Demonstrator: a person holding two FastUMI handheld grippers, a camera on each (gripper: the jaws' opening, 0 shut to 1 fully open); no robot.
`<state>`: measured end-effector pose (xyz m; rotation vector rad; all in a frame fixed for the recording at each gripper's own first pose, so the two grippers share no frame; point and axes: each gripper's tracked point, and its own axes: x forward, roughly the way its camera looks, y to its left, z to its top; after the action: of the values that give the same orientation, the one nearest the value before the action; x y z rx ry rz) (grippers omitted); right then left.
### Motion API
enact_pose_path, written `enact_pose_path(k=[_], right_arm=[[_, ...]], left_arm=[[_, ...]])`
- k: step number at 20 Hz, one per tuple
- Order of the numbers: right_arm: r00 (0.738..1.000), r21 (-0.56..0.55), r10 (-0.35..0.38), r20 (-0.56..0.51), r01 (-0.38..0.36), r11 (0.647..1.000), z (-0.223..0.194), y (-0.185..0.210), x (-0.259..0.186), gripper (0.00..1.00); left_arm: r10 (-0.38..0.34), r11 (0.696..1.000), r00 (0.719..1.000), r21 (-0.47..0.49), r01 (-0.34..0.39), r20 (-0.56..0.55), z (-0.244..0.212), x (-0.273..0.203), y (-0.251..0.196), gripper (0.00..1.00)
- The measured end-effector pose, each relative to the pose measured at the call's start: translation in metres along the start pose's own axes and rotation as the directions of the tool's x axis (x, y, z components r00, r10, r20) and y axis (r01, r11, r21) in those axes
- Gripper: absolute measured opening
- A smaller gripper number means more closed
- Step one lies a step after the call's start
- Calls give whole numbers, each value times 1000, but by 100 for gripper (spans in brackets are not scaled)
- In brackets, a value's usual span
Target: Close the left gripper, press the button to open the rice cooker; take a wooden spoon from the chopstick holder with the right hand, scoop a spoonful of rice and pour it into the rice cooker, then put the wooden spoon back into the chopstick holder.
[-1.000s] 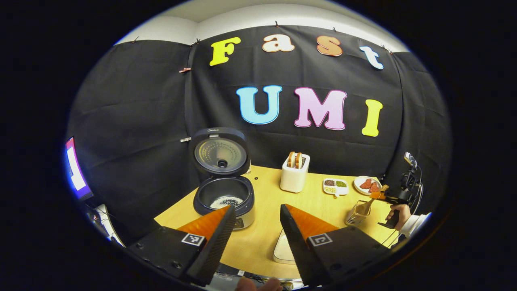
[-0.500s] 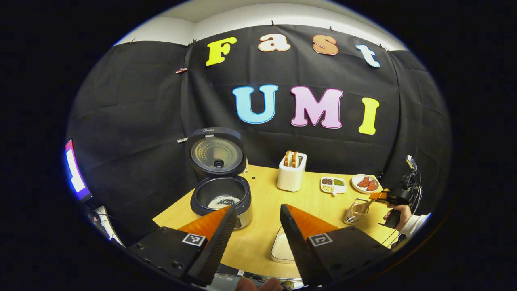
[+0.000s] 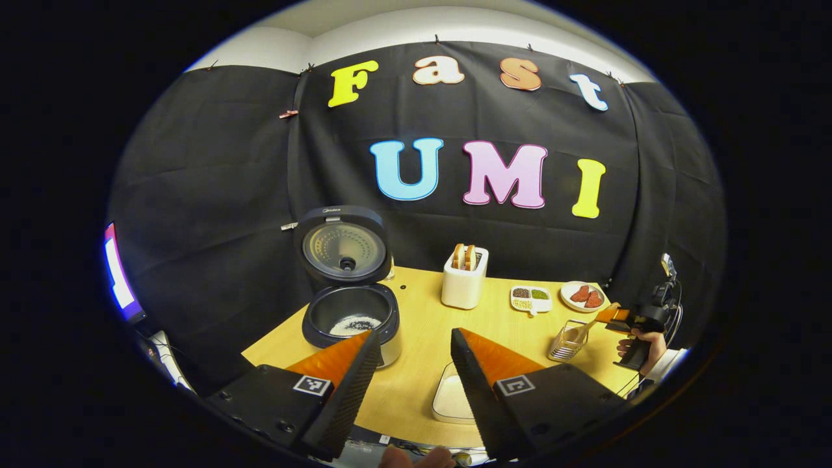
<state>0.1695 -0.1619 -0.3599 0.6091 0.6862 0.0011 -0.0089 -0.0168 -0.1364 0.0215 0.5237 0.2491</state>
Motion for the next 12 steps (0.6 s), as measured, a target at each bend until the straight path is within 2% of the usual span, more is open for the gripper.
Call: enact_pose_path(k=[2, 4, 5, 6, 7, 8, 9, 12], right_arm=[[999, 4, 21, 40, -22, 1000, 7, 7, -14, 77], [998, 4, 34, 53, -35, 999, 6, 15, -27, 87], [998, -5, 38, 57, -37, 999, 4, 18, -32, 88], [997, -20, 40, 66, -39, 999, 5, 22, -39, 96], [996, -35, 46, 74, -44, 998, 5, 27, -47, 89], [995, -41, 56, 81, -53, 998, 4, 34, -55, 89], [995, -43, 65, 76, -62, 997, 0, 42, -61, 96], [994, -65, 70, 79, -65, 996, -9, 59, -80, 96]], left_arm=[[-3, 1000, 1000, 1, 3, 8, 2, 0, 1, 77], [-8, 1000, 1000, 2, 8, 18, 5, 1, 2, 77], [-10, 1000, 1000, 3, 10, 27, 8, 0, 3, 77], [-11, 1000, 999, 4, 10, 35, 10, 0, 5, 77], [-12, 1000, 999, 6, 11, 45, 13, 0, 8, 77], [-10, 1000, 998, 7, 10, 57, 18, 1, 12, 77], [-11, 1000, 997, 5, 11, 72, 24, 2, 17, 77], [-20, 1000, 993, -5, 21, 113, 37, 10, 34, 77]])
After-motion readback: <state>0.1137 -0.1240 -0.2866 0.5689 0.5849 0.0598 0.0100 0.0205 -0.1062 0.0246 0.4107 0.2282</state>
